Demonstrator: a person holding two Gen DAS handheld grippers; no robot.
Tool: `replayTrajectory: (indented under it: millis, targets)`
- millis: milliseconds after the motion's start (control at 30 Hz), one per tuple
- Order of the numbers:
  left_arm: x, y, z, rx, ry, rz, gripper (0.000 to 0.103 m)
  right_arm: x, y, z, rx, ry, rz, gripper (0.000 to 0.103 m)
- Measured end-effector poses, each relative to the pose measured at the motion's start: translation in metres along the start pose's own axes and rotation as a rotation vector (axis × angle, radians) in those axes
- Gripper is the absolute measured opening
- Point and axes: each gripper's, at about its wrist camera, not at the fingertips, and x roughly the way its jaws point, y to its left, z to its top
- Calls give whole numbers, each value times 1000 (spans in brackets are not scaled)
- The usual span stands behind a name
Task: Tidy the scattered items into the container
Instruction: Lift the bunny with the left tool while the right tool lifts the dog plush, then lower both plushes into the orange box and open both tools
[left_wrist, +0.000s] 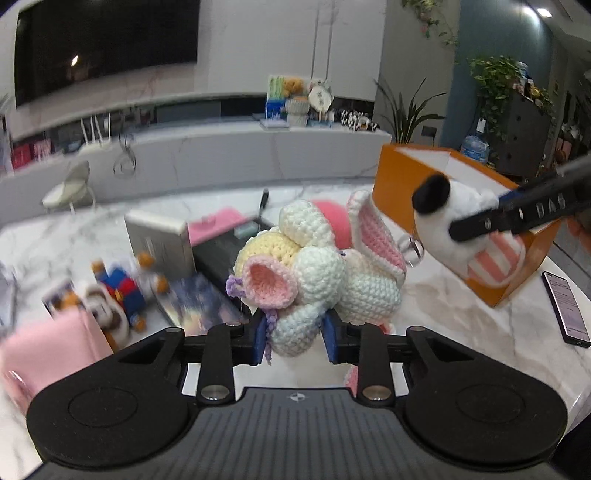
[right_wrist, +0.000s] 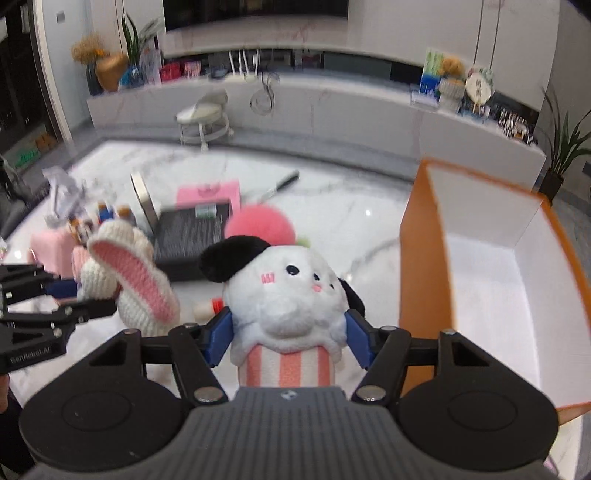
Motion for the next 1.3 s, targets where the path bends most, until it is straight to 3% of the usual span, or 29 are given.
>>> replayTrajectory:
  millis: [367, 567, 800, 1000, 1300]
  targets:
    - [-25, -54, 90, 1, -149, -28, 35, -86, -53, 69, 88, -284, -19, 66]
    - [-14, -95, 129, 32, -187, -76, 35, -120, -101, 72, 145, -382, -33, 66]
    - [27, -148, 151, 64, -185, -163, 35, -128, -168, 43, 267, -378, -86, 66]
    - [73, -189, 151, 81, -136, -231, 35, -108, -209, 21, 358, -329, -103, 66]
    - [118, -215, 142, 96, -43, -244, 35, -65, -241, 5, 460, -250, -110, 66]
